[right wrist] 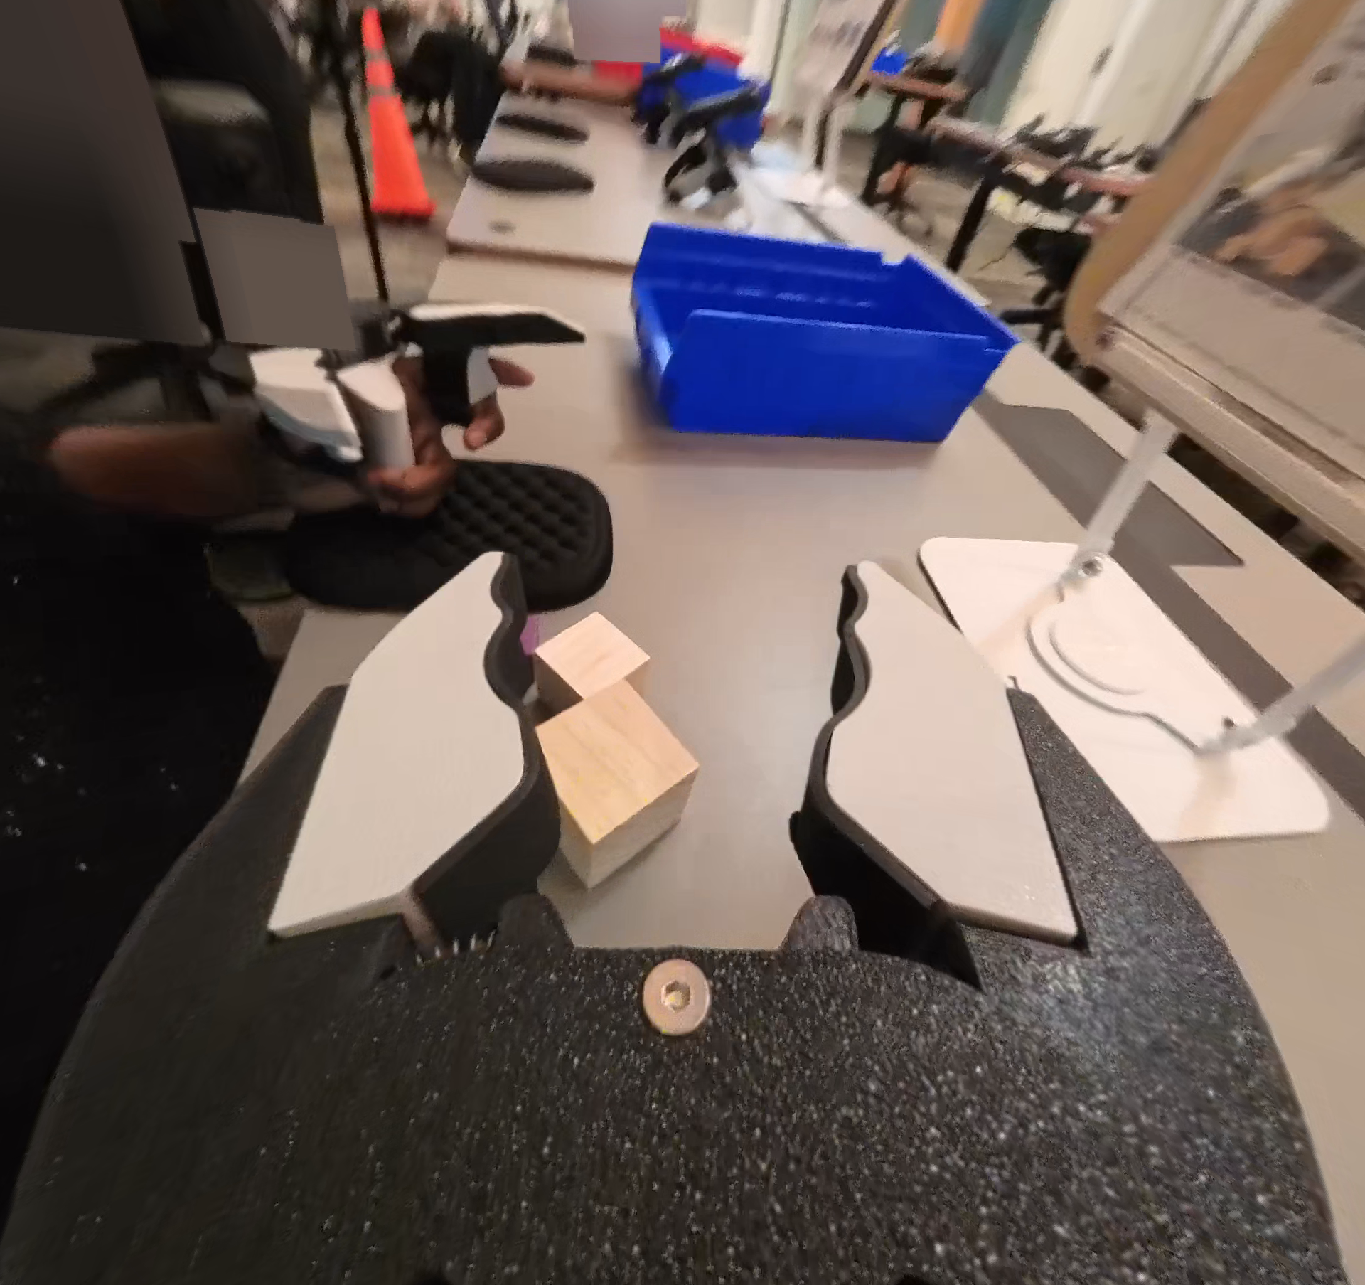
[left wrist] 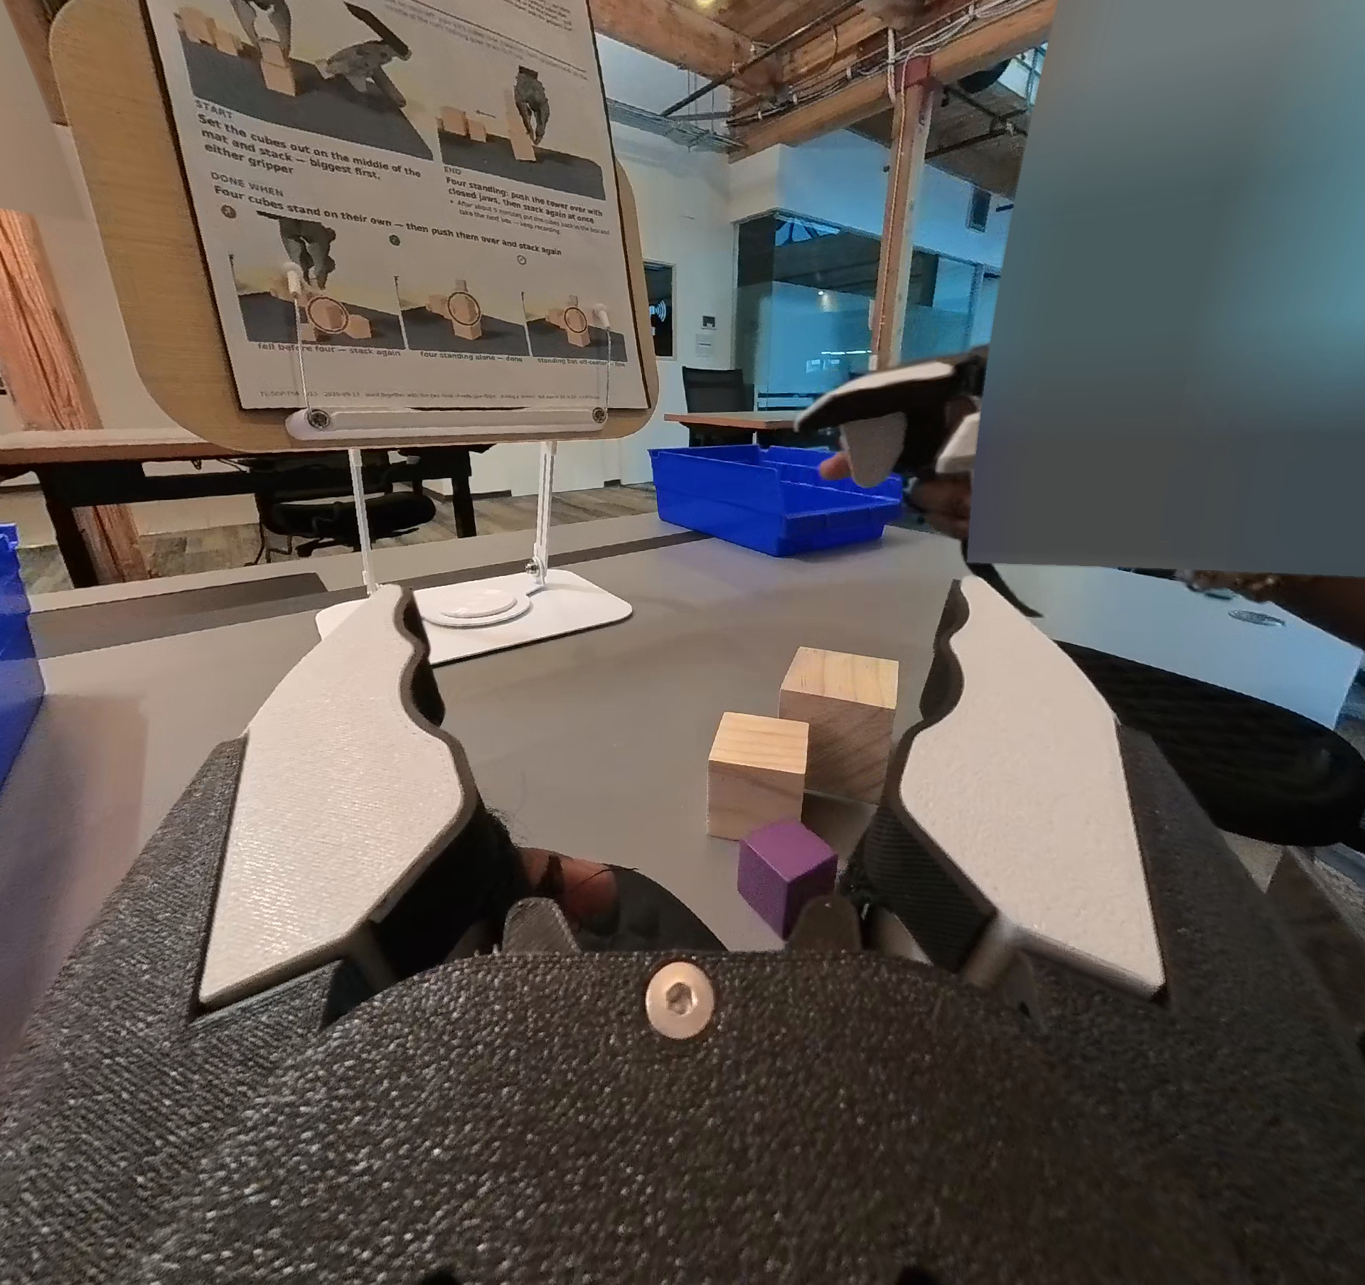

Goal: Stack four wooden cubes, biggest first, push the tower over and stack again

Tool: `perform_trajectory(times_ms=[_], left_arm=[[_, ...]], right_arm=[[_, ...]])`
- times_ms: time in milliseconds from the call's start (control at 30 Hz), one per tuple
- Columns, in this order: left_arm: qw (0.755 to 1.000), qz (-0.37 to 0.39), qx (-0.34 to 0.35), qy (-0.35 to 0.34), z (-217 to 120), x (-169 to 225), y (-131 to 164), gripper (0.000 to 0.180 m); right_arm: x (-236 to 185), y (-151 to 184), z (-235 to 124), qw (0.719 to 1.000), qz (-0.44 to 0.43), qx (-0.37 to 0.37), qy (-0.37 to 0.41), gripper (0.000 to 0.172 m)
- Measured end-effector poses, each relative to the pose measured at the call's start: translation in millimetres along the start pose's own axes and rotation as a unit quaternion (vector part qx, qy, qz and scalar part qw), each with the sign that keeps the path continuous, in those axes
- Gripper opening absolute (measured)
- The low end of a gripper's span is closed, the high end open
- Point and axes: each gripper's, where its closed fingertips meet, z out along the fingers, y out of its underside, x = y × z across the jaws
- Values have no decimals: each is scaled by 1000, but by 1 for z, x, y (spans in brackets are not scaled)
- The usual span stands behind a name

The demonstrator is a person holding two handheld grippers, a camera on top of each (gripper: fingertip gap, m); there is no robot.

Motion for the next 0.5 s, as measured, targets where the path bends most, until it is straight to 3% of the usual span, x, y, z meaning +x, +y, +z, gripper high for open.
perform_trajectory(times_ms=[133, 300, 500], left_arm=[[1000, -12, -6, 10, 2, 0, 2, 129], [1000, -1, 25, 6, -4, 1, -6, 122], [1000, -12, 9, 19, 0, 3, -2, 123]], right_arm=[[-8, 14, -22, 997, 50, 41, 42, 88], [-20, 26, -47, 988, 69, 99, 93, 82], [-32, 37, -58, 984, 84, 106, 119, 82]])
